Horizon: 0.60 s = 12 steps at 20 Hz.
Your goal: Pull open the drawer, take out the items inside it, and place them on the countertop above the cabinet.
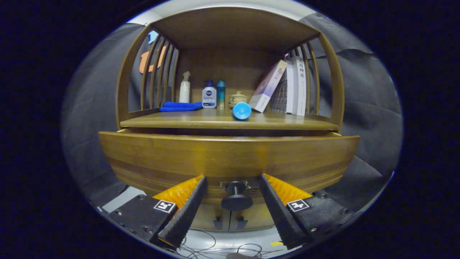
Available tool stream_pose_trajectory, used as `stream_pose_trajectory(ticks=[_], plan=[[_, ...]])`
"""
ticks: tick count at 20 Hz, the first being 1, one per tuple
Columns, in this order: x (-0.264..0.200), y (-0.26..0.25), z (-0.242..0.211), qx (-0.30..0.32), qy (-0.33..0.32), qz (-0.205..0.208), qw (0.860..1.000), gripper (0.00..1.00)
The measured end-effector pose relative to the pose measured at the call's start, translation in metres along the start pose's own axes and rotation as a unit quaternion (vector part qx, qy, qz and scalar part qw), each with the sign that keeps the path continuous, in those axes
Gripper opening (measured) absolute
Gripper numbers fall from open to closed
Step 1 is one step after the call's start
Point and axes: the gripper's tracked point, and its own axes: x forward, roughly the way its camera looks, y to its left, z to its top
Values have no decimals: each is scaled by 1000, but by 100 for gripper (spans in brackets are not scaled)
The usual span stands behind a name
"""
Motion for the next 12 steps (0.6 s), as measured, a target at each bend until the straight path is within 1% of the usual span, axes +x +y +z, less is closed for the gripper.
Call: stream_pose_trajectory(ticks=[3, 12], plan=[[16, 0, -1, -3, 4, 0, 1000, 98], [43, 2, 5, 4, 25, 3, 1000, 98]])
